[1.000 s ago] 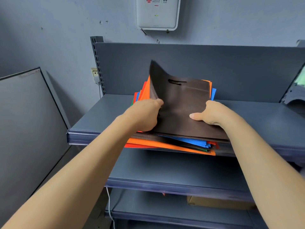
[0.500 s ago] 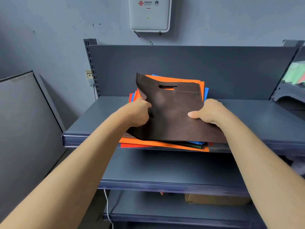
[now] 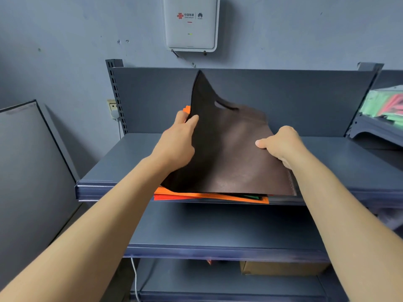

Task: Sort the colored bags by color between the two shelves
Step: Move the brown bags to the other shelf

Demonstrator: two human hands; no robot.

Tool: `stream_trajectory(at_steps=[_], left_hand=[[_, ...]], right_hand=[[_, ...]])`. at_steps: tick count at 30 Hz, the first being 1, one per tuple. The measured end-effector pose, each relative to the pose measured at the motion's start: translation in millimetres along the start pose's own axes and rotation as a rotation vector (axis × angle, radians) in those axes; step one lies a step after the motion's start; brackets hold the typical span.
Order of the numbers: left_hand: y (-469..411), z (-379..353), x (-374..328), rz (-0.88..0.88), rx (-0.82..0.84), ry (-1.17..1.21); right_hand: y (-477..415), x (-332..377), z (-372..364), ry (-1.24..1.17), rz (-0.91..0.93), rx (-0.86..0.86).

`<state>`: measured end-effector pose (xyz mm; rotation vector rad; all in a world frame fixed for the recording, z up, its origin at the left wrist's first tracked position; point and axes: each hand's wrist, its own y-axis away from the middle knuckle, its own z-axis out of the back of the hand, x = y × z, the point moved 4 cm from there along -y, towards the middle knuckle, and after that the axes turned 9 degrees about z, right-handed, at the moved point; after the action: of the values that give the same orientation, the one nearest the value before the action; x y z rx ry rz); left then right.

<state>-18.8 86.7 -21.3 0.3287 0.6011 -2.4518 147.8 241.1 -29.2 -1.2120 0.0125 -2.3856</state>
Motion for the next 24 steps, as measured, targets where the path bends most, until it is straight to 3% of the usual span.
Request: stream_trajectory(at_steps=[11, 20, 24], left_hand=[[5, 34, 8, 0.029, -0.285, 0.216], [19, 69, 42, 0.117, -0.458, 0.218], [31, 82, 70, 0.182, -0.472, 0.195]], right_hand=[[-4, 30, 1, -0.155, 0.075, -0.031], [14, 98, -17, -0.195, 0.416, -0.197], [25, 125, -36, -0.252, 0.488, -0.16]])
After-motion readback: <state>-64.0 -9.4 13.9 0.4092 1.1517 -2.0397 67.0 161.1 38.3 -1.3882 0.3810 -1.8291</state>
